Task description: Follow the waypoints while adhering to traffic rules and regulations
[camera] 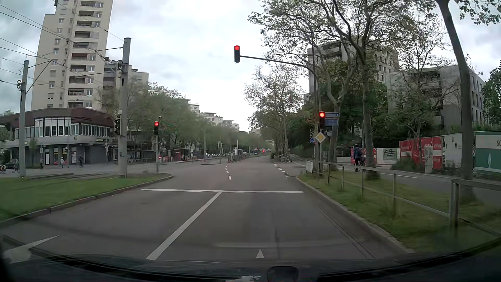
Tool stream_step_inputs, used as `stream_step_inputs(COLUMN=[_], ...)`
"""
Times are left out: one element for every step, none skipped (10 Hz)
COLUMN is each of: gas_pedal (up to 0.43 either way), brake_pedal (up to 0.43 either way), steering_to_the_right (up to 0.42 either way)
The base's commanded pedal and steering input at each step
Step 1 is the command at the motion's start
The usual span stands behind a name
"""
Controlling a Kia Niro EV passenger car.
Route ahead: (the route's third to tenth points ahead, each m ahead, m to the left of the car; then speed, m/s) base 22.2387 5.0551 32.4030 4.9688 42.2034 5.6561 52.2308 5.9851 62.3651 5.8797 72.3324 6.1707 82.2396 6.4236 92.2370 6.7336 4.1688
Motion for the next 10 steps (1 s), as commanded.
stream_step_inputs(gas_pedal=[0.000, 0.000, 0.000, 0.000, 0.000, 0.000, 0.000, 0.000, 0.000, 0.000], brake_pedal=[0.189, 0.195, 0.207, 0.213, 0.213, 0.220, 0.220, 0.213, 0.207, 0.207], steering_to_the_right=[-0.006, -0.005, -0.003, 0.000, 0.002, 0.003, 0.003, 0.003, 0.003, 0.004])
